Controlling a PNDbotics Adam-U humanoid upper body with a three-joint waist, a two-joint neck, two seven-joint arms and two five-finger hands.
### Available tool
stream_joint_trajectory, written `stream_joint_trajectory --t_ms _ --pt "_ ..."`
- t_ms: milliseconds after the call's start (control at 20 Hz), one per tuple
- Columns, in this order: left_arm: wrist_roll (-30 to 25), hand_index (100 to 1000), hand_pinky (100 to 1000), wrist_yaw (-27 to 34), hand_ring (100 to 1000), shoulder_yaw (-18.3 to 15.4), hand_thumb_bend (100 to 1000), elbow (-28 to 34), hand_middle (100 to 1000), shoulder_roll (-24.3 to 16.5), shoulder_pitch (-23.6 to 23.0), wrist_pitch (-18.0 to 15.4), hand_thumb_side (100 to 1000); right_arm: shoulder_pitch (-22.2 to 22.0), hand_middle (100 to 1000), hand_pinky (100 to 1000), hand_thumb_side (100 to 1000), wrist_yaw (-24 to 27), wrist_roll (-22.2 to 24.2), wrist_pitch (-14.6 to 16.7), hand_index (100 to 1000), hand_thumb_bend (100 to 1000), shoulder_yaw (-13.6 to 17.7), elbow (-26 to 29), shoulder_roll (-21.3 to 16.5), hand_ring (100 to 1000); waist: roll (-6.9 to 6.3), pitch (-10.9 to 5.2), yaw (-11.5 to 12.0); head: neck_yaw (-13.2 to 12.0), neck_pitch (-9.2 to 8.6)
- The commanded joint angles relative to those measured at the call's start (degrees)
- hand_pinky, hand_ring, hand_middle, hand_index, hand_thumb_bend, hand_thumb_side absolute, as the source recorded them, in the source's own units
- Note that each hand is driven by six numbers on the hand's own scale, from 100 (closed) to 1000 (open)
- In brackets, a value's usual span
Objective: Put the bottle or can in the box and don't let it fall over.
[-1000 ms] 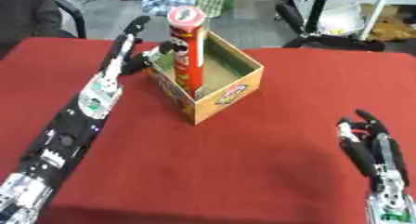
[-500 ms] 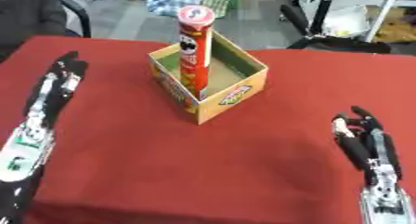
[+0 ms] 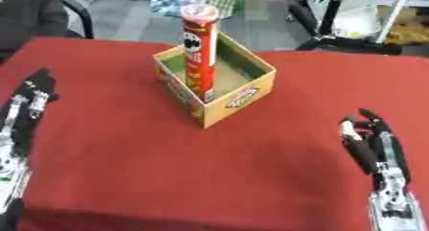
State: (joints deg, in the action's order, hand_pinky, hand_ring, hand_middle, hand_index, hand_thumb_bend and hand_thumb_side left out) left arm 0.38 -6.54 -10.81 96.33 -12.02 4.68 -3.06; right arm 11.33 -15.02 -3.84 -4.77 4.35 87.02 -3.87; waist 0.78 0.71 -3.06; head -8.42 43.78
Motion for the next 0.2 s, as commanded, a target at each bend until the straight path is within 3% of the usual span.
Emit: stream_joint_trajectory --t_ms 50,200 --pt "-0.6 923 854 0.2 978 -0.3 513 1.4 933 -0.5 0.5 -0.2 787 0.6 634 691 517 0.1 -0.3 0.0 900 100 0.4 0.6 -1.2 612 -0.06 -0.98 -0.1 0.2 0.27" --pt "-1.1 924 855 0.3 978 0.0 510 1.5 932 -0.3 0.6 -0.4 787 0.5 634 691 522 0.2 -0.2 0.0 900 100 0.3 0.6 -1.2 612 -0.1 -0.84 0.0 0.1 0.31"
